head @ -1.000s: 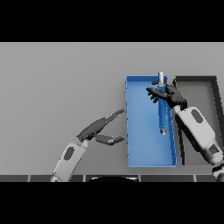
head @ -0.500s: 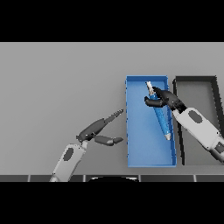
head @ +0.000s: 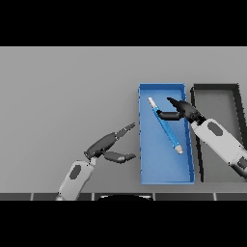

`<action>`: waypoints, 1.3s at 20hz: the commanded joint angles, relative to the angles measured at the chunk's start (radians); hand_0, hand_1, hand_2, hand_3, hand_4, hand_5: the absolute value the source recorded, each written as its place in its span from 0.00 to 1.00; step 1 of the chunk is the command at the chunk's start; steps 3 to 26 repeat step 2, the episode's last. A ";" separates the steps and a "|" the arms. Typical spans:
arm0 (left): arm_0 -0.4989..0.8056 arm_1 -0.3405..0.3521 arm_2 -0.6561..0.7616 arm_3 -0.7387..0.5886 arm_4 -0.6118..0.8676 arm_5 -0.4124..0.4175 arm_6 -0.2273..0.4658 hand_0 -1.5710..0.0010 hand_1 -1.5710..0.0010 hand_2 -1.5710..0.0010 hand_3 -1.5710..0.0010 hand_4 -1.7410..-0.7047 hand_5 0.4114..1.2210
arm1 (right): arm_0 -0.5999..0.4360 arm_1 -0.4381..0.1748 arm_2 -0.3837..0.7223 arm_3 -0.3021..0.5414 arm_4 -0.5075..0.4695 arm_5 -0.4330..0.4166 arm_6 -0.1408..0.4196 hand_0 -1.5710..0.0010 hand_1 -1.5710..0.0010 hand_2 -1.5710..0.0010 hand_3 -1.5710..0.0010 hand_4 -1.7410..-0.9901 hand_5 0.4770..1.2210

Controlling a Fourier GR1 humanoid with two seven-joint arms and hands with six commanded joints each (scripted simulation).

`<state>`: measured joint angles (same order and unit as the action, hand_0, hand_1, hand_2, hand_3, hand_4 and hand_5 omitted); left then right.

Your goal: Pick up the blue pipe and place it into the blue bin.

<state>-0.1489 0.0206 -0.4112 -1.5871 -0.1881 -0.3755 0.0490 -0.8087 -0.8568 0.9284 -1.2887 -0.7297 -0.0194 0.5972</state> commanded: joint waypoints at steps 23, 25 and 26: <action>0.003 0.004 0.001 0.006 -0.005 0.003 -0.013 1.00 1.00 1.00 1.00 0.78 0.10 | -0.001 -0.001 -0.006 -0.002 -0.007 0.003 -0.008 0.99 0.99 0.99 1.00 0.87 0.32; 0.003 0.004 0.001 0.006 -0.005 0.003 -0.013 1.00 1.00 1.00 1.00 0.78 0.10 | -0.001 -0.001 -0.006 -0.002 -0.007 0.003 -0.008 0.99 0.99 0.99 1.00 0.87 0.32; 0.003 0.004 0.001 0.006 -0.005 0.003 -0.013 1.00 1.00 1.00 1.00 0.78 0.10 | -0.001 -0.001 -0.006 -0.002 -0.007 0.003 -0.008 0.99 0.99 0.99 1.00 0.87 0.32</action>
